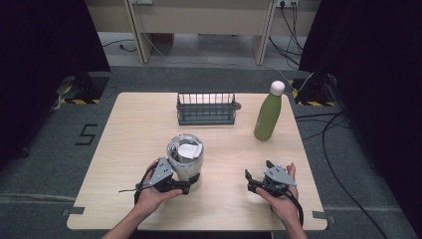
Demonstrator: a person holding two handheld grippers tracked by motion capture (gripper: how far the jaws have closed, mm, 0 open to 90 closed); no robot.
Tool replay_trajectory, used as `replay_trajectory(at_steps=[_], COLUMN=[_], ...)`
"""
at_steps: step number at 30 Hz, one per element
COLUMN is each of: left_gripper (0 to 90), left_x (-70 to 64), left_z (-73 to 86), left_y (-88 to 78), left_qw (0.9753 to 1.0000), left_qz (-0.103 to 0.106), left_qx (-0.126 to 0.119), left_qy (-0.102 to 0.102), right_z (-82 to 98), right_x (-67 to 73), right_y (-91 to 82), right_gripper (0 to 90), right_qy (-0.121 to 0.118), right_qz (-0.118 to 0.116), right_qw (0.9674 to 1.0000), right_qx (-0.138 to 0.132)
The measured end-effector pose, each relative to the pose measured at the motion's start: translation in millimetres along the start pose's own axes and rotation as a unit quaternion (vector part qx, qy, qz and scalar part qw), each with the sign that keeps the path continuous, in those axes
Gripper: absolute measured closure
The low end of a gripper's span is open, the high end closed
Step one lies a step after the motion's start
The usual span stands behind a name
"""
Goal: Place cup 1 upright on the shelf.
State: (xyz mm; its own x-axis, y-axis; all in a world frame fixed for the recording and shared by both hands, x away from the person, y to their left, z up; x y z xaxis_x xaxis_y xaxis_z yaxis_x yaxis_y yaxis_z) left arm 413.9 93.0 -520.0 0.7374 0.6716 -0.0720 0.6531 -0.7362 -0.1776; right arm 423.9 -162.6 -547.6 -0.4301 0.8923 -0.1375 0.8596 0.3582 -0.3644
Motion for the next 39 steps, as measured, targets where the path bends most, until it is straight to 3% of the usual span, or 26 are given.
replay_trajectory(at_steps=[22, 39], left_gripper=[10.1, 10.1], left_x=[-1.3, 10.2], left_z=[-3.1, -19.9], left_y=[-2.3, -7.0], left_qw=[0.9999, 0.9995], left_qz=[0.001, -0.019], left_qx=[0.008, -0.008], left_qy=[0.009, 0.024], right_z=[0.8, 1.9], right_x=[-2.3, -2.8], right_y=[-0.4, 0.9], right_gripper=[15.8, 16.0], right_qy=[0.002, 0.003], right_qz=[0.0, 0.003], right_qw=[1.0, 1.0], right_qx=[-0.001, -0.001])
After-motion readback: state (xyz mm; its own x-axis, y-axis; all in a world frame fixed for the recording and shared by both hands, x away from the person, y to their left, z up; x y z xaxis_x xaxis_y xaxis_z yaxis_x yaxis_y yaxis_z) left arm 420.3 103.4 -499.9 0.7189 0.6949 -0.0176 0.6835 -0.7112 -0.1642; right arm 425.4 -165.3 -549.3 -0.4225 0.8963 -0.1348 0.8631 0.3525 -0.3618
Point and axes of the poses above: each handheld gripper's, and its own axes: y roughly forward along the jaws, z roughly out of its underside, x roughly to its left, the point moved 9 cm from there along y, roughly forward along the jaws, and after that the axes turned 5 degrees about -y, right-handed, at the moved point
